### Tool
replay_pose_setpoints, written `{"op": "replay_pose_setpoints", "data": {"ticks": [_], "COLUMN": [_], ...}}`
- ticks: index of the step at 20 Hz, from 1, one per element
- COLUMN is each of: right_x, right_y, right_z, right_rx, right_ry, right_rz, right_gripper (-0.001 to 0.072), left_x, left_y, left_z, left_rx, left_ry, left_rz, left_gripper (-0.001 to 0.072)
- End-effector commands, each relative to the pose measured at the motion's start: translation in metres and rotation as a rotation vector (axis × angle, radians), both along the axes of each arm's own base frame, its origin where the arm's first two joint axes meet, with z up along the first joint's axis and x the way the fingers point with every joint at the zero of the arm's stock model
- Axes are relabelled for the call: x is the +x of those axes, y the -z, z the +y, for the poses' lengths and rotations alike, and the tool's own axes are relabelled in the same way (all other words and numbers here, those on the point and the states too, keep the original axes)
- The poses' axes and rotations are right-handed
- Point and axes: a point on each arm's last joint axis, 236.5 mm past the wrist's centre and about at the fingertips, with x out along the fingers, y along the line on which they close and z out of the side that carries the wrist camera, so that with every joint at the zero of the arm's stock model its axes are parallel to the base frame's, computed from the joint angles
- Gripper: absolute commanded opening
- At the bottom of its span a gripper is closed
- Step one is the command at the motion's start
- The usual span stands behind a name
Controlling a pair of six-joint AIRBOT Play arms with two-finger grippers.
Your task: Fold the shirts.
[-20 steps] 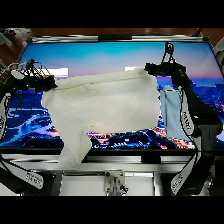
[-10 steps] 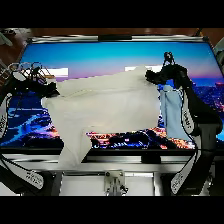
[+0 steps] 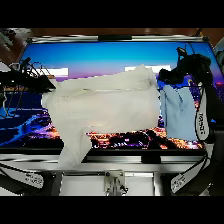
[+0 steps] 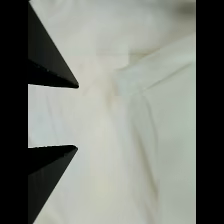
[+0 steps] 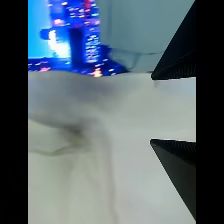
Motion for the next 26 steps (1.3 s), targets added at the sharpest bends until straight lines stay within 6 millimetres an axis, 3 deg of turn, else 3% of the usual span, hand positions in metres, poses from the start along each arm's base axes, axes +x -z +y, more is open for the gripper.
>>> {"op": "replay_pose_setpoints", "data": {"ticks": [1,4,5,6,9,10,11,12,15,21,23,26], "right_x": [-0.083,-0.108,-0.116,-0.126,-0.168,-0.177,-0.183,-0.189,-0.196,-0.188,-0.188,-0.189], "right_y": [-0.001,-0.004,-0.005,-0.007,0.0,0.005,0.01,0.013,0.016,0.017,0.017,0.017], "right_z": [0.002,0.007,0.006,0.007,0.007,0.003,0.0,-0.002,-0.004,-0.007,-0.007,-0.008], "right_rx": [0.116,0.188,0.188,0.188,0.198,0.202,0.206,0.211,0.216,0.212,0.213,0.21], "right_ry": [-0.143,-0.147,-0.145,-0.149,-0.155,-0.123,-0.091,-0.067,-0.047,-0.003,0.002,0.007], "right_rz": [0.278,0.296,0.293,0.293,0.324,0.322,0.315,0.31,0.312,0.294,0.296,0.299], "right_gripper": [0.0494,0.0494,0.0494,0.0494,0.0494,0.0494,0.0494,0.0494,0.0494,0.0494,0.0494,0.0494], "left_x": [-0.054,-0.133,-0.157,-0.181,-0.238,-0.251,-0.256,-0.258,-0.254,-0.248,-0.235,-0.209], "left_y": [-0.015,0.014,0.025,0.038,0.067,0.076,0.085,0.093,0.099,0.118,0.116,0.099], "left_z": [-0.009,-0.014,-0.014,-0.014,-0.028,-0.034,-0.037,-0.037,-0.045,-0.058,-0.061,-0.044], "left_rx": [-0.023,-0.045,-0.046,-0.047,-0.072,-0.081,-0.082,-0.079,-0.106,-0.087,-0.108,-0.088], "left_ry": [0.043,0.0,-0.015,-0.04,-0.003,0.015,0.007,-0.01,-0.023,0.01,-0.023,-0.037], "left_rz": [0.068,0.15,0.159,0.171,0.224,0.246,0.262,0.264,0.242,0.26,0.227,0.146], "left_gripper": [0.0428,0.0408,0.0296,0.0297,0.0345,0.0451,0.0519,0.0525,0.0444,0.0445,0.0444,0.0445]}}
